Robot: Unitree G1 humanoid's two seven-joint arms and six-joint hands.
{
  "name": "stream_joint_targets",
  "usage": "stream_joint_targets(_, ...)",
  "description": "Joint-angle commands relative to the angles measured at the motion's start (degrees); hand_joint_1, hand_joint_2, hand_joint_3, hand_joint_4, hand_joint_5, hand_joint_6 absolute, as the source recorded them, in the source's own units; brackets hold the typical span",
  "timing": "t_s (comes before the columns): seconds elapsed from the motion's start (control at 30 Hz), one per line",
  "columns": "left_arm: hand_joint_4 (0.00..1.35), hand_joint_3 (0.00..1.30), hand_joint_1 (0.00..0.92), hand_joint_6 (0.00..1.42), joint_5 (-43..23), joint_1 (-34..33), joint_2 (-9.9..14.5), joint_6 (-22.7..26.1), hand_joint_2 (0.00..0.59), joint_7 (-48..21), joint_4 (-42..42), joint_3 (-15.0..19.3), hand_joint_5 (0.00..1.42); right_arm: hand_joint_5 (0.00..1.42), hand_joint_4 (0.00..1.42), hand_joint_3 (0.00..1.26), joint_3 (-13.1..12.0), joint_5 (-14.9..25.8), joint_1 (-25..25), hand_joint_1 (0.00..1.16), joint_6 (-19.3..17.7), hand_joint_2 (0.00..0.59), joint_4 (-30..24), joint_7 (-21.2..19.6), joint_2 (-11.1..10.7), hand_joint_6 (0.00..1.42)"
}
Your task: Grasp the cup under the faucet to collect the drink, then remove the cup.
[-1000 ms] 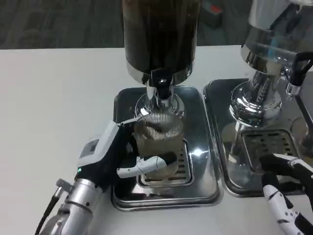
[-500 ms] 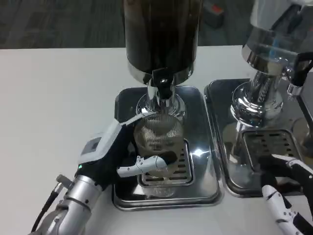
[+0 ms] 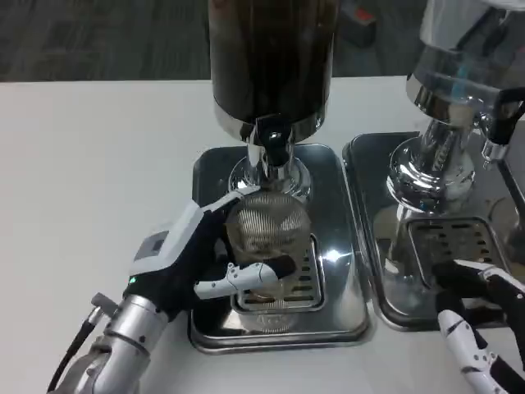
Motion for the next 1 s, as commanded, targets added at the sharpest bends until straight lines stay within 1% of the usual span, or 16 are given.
stream_joint_targets(0.03,0.41,0.26,0.100,0.92,-0.3,1.1,-0.3,-0.3,0.004,-1.5,-0.3,-0.4,0.62,0.38,0.41,0.45,0.0,0.4,-0.1,0.31,0.3,0.398,0.4,-0.1,0.2,0.52)
stream_joint_targets(0.1,0.42,0.26,0.100,0.95,-0.5,1.1,-0.3,-0.4,0.004,-1.5,-0.4,-0.4,0.64,0.38,0.41,0.45,0.0,0.4,0.1,0.31,0.3,0.398,0.3,-0.1,0.2,0.52)
stream_joint_targets(0.3,0.43,0.26,0.100,0.97,-1.5,1.5,0.1,-1.0,0.003,-1.4,-1.1,0.1,0.65,0.38,0.41,0.45,0.0,0.4,0.6,0.31,0.3,0.398,0.2,-0.1,0.3,0.52)
stream_joint_targets(0.5,0.43,0.26,0.100,0.97,-2.6,2.7,0.9,-1.4,0.003,-1.9,-2.7,1.4,0.66,0.38,0.41,0.45,0.0,0.8,-0.1,0.31,0.4,0.398,0.5,0.3,0.0,0.52)
stream_joint_targets(0.87,0.43,0.26,0.075,0.99,-6.6,8.8,4.1,-2.6,0.006,-3.6,-11.0,6.9,0.67,0.38,0.41,0.45,0.0,1.6,-2.4,0.32,0.6,0.406,1.7,1.4,-0.7,0.52)
stream_joint_targets(1.0,0.44,0.26,0.075,0.99,-7.6,10.2,4.5,-2.0,0.005,-4.4,-13.0,8.7,0.67,0.38,0.41,0.45,-0.2,2.0,-3.1,0.32,0.5,0.406,2.3,1.8,-0.9,0.52)
